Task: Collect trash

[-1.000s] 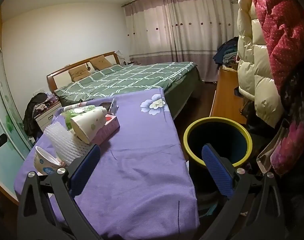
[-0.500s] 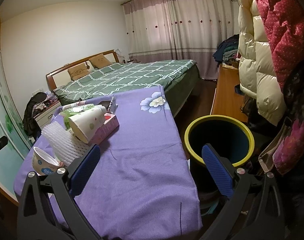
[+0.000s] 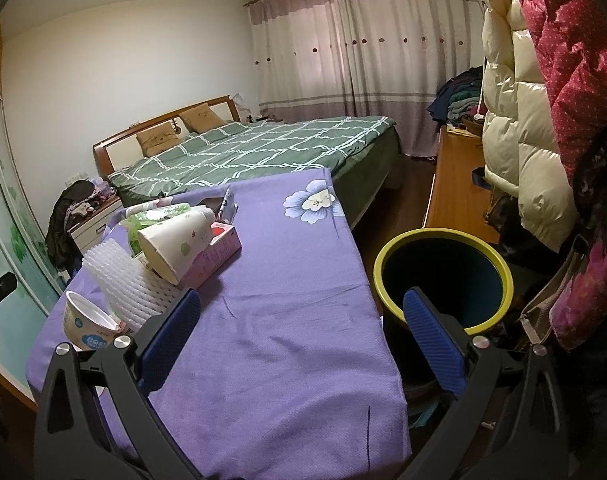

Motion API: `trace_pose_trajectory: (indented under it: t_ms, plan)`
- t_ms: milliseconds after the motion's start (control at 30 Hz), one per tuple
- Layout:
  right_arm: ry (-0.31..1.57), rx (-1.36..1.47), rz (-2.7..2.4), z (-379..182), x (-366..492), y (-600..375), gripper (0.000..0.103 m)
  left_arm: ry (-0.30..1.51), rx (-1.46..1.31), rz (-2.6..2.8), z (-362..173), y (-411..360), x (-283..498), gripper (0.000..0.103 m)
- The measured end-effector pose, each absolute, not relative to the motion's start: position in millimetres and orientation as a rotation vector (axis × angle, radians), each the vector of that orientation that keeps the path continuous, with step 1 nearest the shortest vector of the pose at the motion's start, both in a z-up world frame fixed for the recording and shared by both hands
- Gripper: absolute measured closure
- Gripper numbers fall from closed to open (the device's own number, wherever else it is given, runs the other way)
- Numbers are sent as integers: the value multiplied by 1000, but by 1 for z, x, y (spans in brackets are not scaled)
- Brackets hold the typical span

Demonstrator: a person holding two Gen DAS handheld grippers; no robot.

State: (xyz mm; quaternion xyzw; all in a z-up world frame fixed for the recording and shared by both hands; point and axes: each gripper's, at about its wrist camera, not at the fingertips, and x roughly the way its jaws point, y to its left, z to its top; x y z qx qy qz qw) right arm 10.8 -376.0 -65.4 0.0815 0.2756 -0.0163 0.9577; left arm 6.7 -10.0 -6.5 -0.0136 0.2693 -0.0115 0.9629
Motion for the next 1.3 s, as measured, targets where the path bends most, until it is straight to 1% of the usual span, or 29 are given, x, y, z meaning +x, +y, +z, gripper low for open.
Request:
trace_pose_trajectory:
  t_ms: [1300]
  plan:
    - [563,169,-34,-67,11,-379,6,553,-19,-34,-12,-17,9,4]
